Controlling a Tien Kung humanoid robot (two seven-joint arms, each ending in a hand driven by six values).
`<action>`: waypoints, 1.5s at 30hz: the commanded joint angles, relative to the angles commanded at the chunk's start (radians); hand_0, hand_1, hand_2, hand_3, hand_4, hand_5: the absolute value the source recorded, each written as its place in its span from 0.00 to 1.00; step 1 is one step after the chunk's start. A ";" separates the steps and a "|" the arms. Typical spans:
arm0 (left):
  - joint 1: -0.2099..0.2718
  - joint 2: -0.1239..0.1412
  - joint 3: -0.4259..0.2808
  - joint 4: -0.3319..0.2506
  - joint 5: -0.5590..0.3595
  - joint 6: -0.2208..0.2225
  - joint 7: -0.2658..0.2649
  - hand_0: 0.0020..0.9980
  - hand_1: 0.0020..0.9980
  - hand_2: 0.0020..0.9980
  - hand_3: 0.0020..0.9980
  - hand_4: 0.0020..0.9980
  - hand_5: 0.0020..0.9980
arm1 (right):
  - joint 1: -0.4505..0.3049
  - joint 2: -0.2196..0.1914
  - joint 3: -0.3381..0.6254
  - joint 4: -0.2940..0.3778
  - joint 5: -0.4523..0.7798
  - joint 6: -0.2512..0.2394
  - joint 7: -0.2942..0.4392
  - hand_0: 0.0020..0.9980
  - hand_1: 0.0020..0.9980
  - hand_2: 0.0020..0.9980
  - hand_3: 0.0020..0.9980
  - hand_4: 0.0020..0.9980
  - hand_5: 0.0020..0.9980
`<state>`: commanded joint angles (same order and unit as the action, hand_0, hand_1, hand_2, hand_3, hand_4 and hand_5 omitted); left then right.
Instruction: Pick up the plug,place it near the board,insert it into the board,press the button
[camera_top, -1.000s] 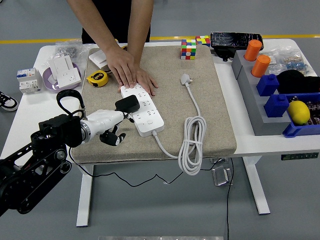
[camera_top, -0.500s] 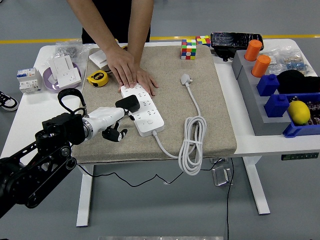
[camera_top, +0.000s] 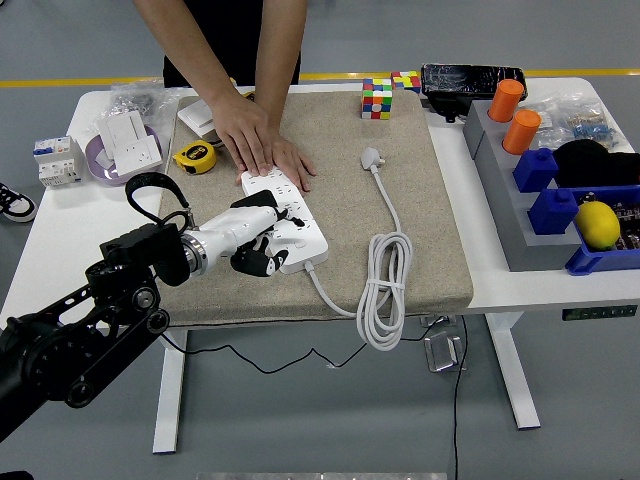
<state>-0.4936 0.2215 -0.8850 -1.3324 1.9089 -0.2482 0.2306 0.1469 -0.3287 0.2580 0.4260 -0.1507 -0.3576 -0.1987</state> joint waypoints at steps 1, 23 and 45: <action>-0.002 -0.002 0.005 0.005 -0.005 0.002 -0.001 0.17 0.07 0.15 0.85 0.50 0.05 | 0.001 0.000 0.000 0.000 0.000 0.000 0.000 0.89 0.81 0.77 0.81 1.00 1.00; -0.034 -0.030 0.066 0.143 -0.014 0.027 -0.029 0.17 0.06 0.15 0.84 0.51 0.01 | -0.005 0.002 -0.010 0.000 0.002 0.001 0.001 0.89 0.81 0.77 0.81 1.00 1.00; -0.042 -0.022 0.076 0.154 0.009 0.011 -0.035 0.17 0.06 0.15 0.82 0.52 0.00 | -0.006 0.001 -0.009 -0.001 0.005 0.002 0.002 0.89 0.81 0.77 0.81 1.00 1.00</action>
<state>-0.5361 0.1996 -0.8088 -1.1782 1.9177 -0.2370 0.1961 0.1407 -0.3272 0.2493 0.4254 -0.1458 -0.3560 -0.1967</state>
